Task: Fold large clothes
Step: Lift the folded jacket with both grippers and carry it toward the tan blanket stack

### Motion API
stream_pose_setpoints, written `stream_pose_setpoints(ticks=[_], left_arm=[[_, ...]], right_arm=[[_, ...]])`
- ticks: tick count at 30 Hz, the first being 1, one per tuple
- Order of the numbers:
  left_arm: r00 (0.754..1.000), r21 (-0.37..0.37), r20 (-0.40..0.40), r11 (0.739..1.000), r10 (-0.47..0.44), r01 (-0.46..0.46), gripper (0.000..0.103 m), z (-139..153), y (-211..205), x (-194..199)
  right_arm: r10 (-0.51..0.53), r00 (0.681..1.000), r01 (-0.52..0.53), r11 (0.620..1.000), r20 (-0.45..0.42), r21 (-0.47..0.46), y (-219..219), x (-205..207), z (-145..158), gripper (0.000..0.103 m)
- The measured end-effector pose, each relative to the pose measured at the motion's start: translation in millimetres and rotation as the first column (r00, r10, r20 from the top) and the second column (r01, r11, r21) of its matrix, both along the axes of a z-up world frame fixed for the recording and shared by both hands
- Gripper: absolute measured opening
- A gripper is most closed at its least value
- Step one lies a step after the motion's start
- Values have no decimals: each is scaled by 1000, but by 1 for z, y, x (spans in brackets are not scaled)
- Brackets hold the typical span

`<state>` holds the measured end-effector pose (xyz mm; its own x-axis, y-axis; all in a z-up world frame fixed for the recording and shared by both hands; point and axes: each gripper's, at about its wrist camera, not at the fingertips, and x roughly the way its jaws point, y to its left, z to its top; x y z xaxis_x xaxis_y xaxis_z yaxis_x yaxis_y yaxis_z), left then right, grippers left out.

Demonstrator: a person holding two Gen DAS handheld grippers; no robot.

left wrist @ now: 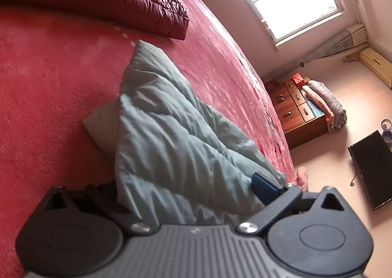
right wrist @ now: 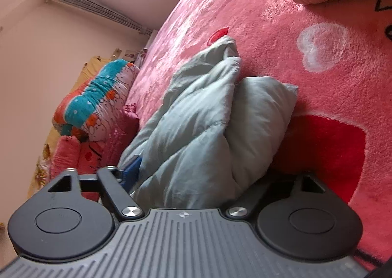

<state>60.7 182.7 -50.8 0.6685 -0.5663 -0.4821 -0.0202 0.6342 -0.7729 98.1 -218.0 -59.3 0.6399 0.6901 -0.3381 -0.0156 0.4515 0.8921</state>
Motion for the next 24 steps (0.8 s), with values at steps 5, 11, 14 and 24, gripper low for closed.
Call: stream_pose_setpoints(ticks=[5,11,14,24], left_arm=[[1000,23,-14,1000,15,-14,64,2,-2,-3],[998,51,-22,997,58,-56,39,7,-4,-11],[997,89,-10,993,75,-74,32,16,-12,-15],[996,164,55,983,75,-83,17,64,-45,-8]], right_arm=[[-19,1000,19,1000,-7,-21,3,-2,4,65],[-12,999,20,986,49,-167,14,-4,24,51],[-13,996,32,974,84,-226,16,-10,34,46],[-73,970,163,905,234,-393,13,-37,70,35]])
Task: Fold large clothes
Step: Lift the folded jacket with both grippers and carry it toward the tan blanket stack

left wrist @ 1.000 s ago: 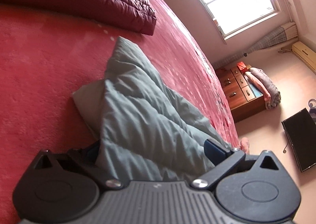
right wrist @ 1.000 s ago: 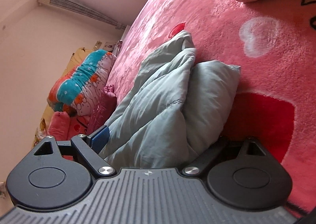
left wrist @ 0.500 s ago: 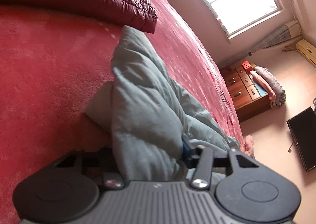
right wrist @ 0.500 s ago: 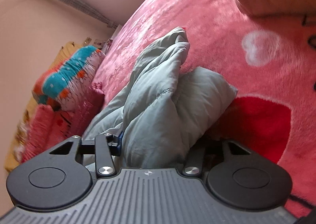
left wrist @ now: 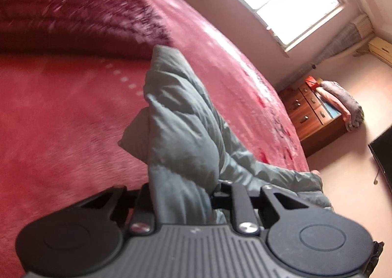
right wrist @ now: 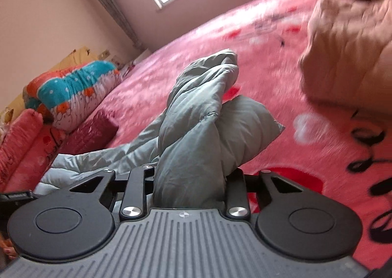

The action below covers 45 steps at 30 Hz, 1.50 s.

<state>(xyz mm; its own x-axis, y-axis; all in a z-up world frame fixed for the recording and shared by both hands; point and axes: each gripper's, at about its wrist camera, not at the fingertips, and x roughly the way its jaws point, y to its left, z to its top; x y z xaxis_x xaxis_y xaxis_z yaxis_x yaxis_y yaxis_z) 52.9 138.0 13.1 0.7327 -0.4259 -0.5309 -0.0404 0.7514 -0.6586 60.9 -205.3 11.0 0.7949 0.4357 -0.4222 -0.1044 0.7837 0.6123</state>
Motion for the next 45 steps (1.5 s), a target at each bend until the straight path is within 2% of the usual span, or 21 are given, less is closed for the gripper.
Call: stream_pose_setpoints(ticks=[5,10,15,21,23,27,34,38,41,43,45], left_arm=[[994,42,75,996,-83,80,16,45,-44,18],[966,39,179,982,-188,184,16,102,-107,43],[911,56,246,943,-331,327,16,150,-200,80],[820,130,303,874,-485,469,16,178,-323,119],[800,137,305,855,-517,501,16,176,-355,129],[778,138,281,826,-562,546,16,158,-416,155],[769,152,181,790,-614,595,16,101,-494,178],[774,177,130,782,-620,597,18,71,-514,183],[781,203,119,785,-613,586,25,61,-518,185],[789,231,106,786,-606,573,36,60,-520,188],[799,261,101,790,-593,554,44,62,-518,188]], right_arm=[[-103,990,107,993,96,-44,-31,-16,23,33],[-256,944,258,966,210,15,-96,-42,54,33],[-435,849,436,897,299,69,-169,-71,74,33],[-631,702,634,765,331,115,-251,-99,71,33],[-674,658,683,722,336,111,-276,-103,68,34],[-740,601,745,656,302,124,-320,-101,52,34],[-811,549,816,573,200,83,-375,-82,9,34],[-835,532,837,544,138,63,-393,-75,-10,34],[-846,526,845,531,92,56,-402,-65,-23,36],[-853,518,853,521,68,38,-404,-57,-28,40],[-863,502,864,504,49,16,-405,-50,-30,54]])
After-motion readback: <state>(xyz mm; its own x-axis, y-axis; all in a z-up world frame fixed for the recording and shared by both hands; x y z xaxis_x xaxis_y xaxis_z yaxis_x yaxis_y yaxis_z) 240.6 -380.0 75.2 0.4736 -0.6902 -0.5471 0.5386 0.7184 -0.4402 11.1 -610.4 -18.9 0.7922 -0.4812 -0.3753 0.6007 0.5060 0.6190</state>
